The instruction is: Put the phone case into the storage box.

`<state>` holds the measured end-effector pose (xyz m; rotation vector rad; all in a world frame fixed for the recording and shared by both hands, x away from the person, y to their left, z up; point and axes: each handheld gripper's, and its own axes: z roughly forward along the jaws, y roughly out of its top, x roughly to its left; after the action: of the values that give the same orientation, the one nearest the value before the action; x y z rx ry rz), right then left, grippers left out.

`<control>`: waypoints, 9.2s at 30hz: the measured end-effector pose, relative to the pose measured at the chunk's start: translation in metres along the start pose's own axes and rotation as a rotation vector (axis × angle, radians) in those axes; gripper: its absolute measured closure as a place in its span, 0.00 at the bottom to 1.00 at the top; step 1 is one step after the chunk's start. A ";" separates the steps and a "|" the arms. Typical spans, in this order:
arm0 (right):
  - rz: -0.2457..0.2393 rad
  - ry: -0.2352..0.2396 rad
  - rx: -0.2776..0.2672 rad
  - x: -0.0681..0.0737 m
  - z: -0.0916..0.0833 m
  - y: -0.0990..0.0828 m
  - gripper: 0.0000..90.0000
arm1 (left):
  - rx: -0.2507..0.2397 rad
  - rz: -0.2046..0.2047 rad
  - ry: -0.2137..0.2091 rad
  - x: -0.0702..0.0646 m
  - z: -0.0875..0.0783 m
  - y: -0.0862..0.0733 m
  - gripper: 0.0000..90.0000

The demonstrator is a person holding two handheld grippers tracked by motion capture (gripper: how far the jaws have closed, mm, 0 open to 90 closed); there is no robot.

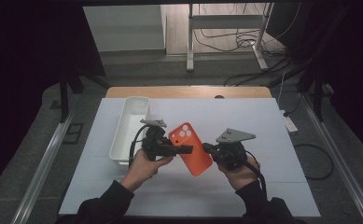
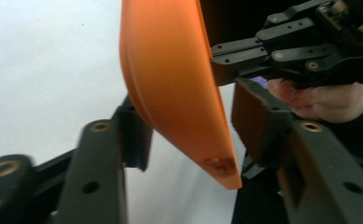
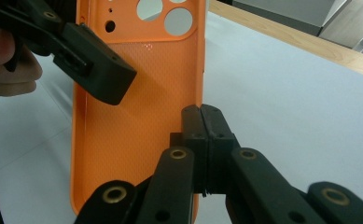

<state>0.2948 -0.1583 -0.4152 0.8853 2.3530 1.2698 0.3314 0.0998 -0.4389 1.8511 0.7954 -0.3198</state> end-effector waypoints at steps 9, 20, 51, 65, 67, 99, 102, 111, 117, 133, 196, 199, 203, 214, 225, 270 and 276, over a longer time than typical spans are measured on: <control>-0.005 0.004 -0.006 0.002 0.000 0.000 0.99 | 0.021 -0.034 -0.024 0.003 0.000 -0.001 0.85; -0.014 0.017 0.001 0.003 0.002 -0.001 0.97 | 0.020 -0.090 -0.054 0.007 -0.001 -0.003 0.94; 0.084 0.294 0.036 -0.012 0.007 -0.008 0.00 | 0.046 0.039 -0.091 0.006 -0.020 -0.005 0.93; 0.074 0.329 0.084 0.000 0.015 -0.005 0.00 | 0.056 0.076 -0.136 -0.001 -0.018 -0.002 0.93; 0.073 0.335 0.095 0.001 0.016 -0.005 0.00 | 0.057 0.084 -0.145 -0.003 -0.018 -0.002 0.93; 0.017 0.548 0.106 0.004 0.019 -0.005 0.93 | 0.063 0.145 -0.195 -0.015 -0.018 0.003 0.84; 0.022 0.549 0.106 0.005 0.018 -0.004 0.94 | 0.060 0.149 -0.187 -0.016 -0.018 0.003 0.82; 0.002 0.495 0.085 0.006 0.015 -0.003 0.94 | 0.028 0.158 -0.122 -0.019 -0.020 0.005 0.73; 0.003 0.432 0.069 0.002 0.012 -0.004 0.94 | -0.001 0.179 -0.027 -0.022 -0.028 0.007 0.61; -0.009 0.295 0.051 -0.004 0.008 -0.006 0.94 | 0.000 0.242 0.209 -0.029 -0.030 0.008 0.14; -0.045 0.212 0.049 0.007 0.011 -0.005 0.91 | 0.012 -0.002 0.137 -0.022 -0.034 0.006 0.99; -0.041 0.225 0.047 0.010 0.011 -0.005 0.87 | 0.014 -0.003 0.137 -0.024 -0.033 0.006 0.99; -0.055 0.216 0.050 0.014 0.012 -0.004 0.82 | 0.023 -0.001 0.131 -0.025 -0.030 0.006 0.99; -0.050 0.190 0.052 0.017 0.015 -0.004 0.50 | 0.032 0.007 0.163 -0.024 -0.031 0.006 0.99; -0.002 0.188 0.089 0.011 0.014 -0.008 0.30 | 0.029 0.014 0.195 -0.019 -0.039 0.005 0.99; 0.016 0.115 0.138 -0.004 -0.013 -0.036 0.00 | -0.017 -0.002 0.301 0.002 -0.084 0.007 0.99; 0.020 0.119 0.131 -0.005 -0.018 -0.039 0.00 | -0.026 -0.004 0.316 0.005 -0.090 0.009 0.99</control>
<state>0.2741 -0.1888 -0.4374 0.8974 2.5517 1.2189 0.3282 0.1799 -0.3975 1.9011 1.0121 -0.0168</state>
